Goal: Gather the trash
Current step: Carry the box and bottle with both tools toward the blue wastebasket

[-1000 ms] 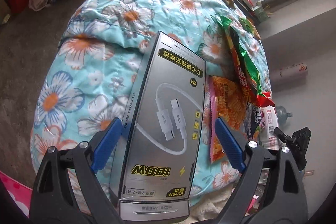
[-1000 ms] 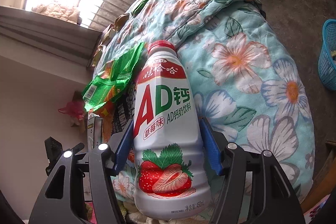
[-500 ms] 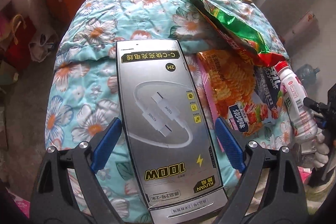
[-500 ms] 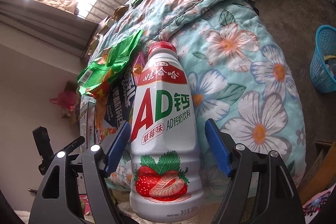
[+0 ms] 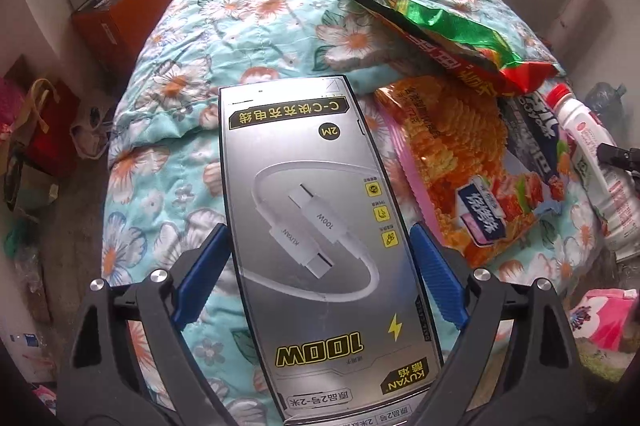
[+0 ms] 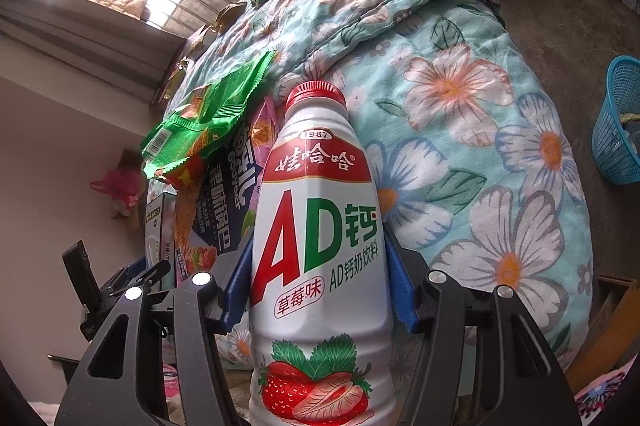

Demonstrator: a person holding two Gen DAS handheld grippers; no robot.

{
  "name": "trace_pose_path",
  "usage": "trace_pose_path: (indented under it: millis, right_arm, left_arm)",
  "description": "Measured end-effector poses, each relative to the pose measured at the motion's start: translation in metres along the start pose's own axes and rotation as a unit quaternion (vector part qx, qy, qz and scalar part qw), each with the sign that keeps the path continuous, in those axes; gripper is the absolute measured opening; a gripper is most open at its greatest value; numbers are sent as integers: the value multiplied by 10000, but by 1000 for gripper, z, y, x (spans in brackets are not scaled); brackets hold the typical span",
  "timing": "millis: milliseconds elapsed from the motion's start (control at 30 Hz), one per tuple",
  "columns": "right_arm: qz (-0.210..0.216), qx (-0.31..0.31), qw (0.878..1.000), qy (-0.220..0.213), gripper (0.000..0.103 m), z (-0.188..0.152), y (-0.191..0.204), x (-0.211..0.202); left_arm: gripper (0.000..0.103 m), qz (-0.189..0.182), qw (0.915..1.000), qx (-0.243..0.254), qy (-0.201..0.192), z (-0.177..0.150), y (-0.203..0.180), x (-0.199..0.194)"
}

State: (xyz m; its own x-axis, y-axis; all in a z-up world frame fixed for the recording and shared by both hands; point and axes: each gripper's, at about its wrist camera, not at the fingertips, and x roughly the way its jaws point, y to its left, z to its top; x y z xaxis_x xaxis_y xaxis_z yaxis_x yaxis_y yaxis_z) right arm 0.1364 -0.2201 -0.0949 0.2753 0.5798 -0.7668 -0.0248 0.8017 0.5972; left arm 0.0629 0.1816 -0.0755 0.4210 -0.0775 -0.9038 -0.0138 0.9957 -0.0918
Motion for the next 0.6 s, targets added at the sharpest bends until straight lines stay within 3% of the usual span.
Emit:
trace_pose_path:
  millis: [67, 233, 400, 600]
  right_arm:
    - [16, 23, 10000, 52, 57, -7, 1, -2]
    - [-210, -215, 9994, 179, 58, -16, 10, -2]
    - [-548, -558, 9968, 176, 67, -14, 21, -3]
    - [-800, -849, 9928, 274, 68, -5, 30, 1]
  left_arm:
    - [86, -351, 9992, 28, 193, -4, -3, 0]
    - [87, 270, 9988, 344, 205, -10, -11, 1]
    - [87, 515, 9975, 445, 177, -8, -17, 5]
    - [87, 676, 9963, 493, 217, -6, -20, 13]
